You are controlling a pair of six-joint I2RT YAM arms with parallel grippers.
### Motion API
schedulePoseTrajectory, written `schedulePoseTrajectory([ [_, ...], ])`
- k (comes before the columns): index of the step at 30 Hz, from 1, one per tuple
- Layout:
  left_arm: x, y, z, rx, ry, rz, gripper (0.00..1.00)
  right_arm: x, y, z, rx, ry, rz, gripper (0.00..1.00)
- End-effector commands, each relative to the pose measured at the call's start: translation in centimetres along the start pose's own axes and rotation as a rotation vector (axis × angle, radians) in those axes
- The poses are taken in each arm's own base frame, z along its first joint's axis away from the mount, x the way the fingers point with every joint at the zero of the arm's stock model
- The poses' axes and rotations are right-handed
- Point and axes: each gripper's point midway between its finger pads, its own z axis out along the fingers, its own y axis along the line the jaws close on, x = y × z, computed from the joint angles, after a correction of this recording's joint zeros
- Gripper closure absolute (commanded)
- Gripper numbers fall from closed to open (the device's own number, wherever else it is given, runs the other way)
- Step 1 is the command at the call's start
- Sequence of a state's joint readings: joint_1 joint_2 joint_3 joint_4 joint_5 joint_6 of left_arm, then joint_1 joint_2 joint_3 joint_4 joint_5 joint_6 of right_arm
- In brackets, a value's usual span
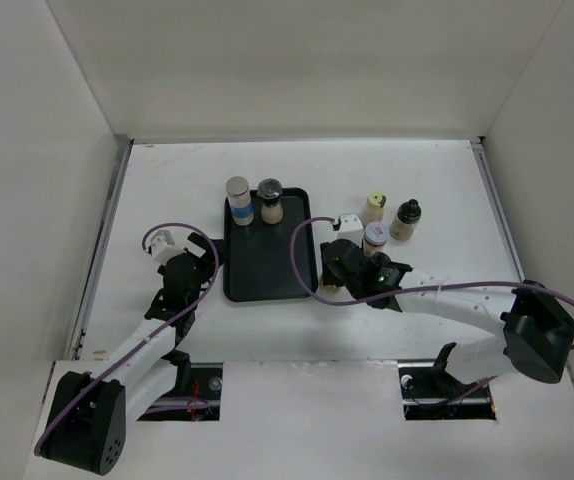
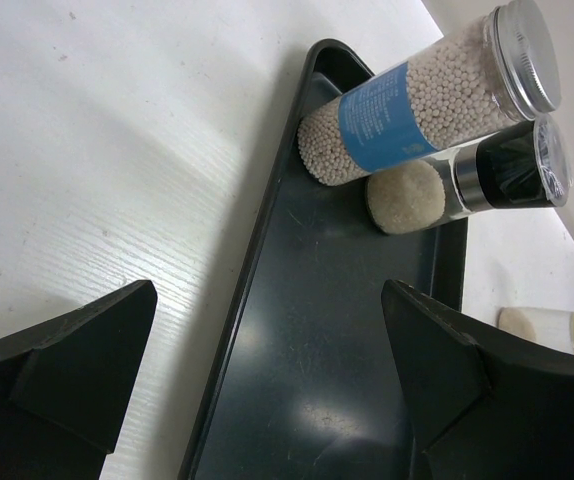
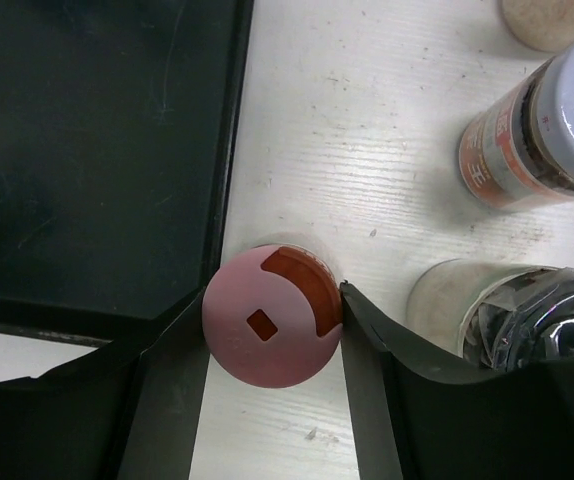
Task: Organize the condiment bottles
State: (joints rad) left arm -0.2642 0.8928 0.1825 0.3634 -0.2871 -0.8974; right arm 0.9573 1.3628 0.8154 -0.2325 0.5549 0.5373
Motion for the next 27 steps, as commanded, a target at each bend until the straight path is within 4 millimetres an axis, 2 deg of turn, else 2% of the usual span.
schedulePoseTrajectory([
  [1, -0.9, -1.2, 0.1, 0.041, -0.037, -0.006, 0.00, -2.5, 0.8, -0.4, -0.009, -0.066, 0.031, 0.49],
  [3, -0.7, -1.2, 0.1, 0.044, -0.027, -0.004, 0.00, -3.9, 0.7, -0.9, -0.002, -0.106, 0.030, 0.52],
  [7, -1.0, -1.4, 0.0, 0.047, -0.037, -0.008, 0.00, -8.2, 0.8, -1.9, -0.003, -0.202, 0.033, 0.53],
  [10, -0.5, -1.2, 0.2, 0.042, -0.020, -0.005, 0.00, -11.4, 1.6, -1.2, -0.026, -0.264, 0.027, 0.54],
  [15, -0.9, -1.3, 0.2, 0.044, -0.033, -0.006, 0.00, -16.6, 3.8, 3.0, -0.087, -0.353, 0.053, 0.55],
  [18, -1.0, -1.0, 0.1, 0.042, -0.032, -0.009, 0.00, -18.4, 4.7, 6.4, -0.092, -0.358, 0.056, 0.55],
  [21, -1.6, -1.0, -0.1, 0.044, -0.057, -0.018, 0.00, -19.3, 5.3, 9.2, -0.079, -0.350, 0.046, 0.55],
  [24, -1.3, -0.8, 0.0, 0.040, -0.044, -0.014, 0.00, -19.6, 5.7, 11.7, -0.066, -0.350, 0.031, 0.55],
  [27, -1.4, -0.8, 0.0, 0.037, -0.053, -0.015, 0.00, -19.7, 5.8, 13.3, -0.065, -0.354, 0.044, 0.55],
])
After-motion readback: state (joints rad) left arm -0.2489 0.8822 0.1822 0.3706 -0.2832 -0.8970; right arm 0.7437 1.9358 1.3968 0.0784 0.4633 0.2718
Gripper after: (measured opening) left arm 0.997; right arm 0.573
